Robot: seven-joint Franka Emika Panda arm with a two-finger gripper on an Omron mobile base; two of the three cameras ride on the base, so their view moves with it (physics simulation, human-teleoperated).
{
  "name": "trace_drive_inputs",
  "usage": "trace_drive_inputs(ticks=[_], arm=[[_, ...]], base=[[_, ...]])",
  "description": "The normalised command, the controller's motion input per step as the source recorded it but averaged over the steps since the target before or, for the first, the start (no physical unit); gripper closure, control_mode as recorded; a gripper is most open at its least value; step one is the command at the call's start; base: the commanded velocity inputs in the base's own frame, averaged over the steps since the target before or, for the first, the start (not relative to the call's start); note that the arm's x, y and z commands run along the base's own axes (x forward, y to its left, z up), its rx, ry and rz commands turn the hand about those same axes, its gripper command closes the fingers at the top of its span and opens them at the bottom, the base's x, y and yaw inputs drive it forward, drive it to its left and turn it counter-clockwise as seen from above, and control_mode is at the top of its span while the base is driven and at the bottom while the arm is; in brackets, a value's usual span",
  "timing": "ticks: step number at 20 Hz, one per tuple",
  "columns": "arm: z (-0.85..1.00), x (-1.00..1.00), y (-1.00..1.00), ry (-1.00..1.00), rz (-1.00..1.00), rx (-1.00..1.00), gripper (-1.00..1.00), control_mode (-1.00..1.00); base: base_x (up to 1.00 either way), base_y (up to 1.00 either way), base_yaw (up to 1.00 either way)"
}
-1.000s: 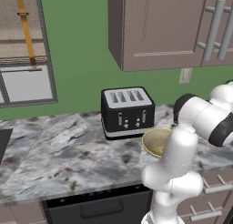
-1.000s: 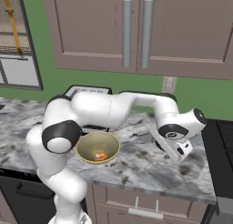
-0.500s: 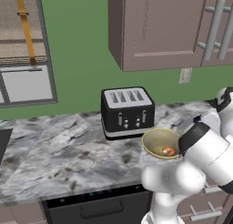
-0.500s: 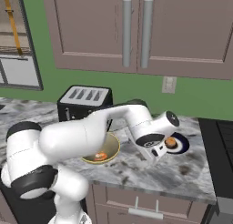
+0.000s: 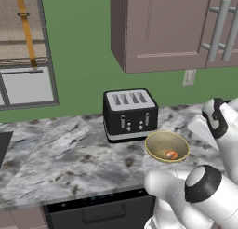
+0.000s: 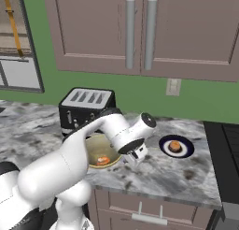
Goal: Remove the tangerine from the bowl and place it on the small plate. Then place the bowl with only the shrimp in the microwave, close the door, and press the start button to microwave the shrimp.
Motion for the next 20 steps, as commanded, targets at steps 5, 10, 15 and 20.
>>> trace_drive_inputs(ticks=[5,10,15,20], arm=[[0.00,0.00,0.23,0.00,0.08,0.00,-1.00,-1.00],[-0.12,0.02,0.19,0.00,0.07,0.00,-1.00,-1.00],[-0.41,0.23,0.01,0.00,0.09,0.02,-1.00,-1.00],[-0.34,0.30,0.00,0.00,0.09,0.01,-1.00,-1.00]], base=[[0.00,0.00,0.00],[0.00,0.00,0.00],[0.00,0.00,0.00],[0.00,0.00,0.00]])
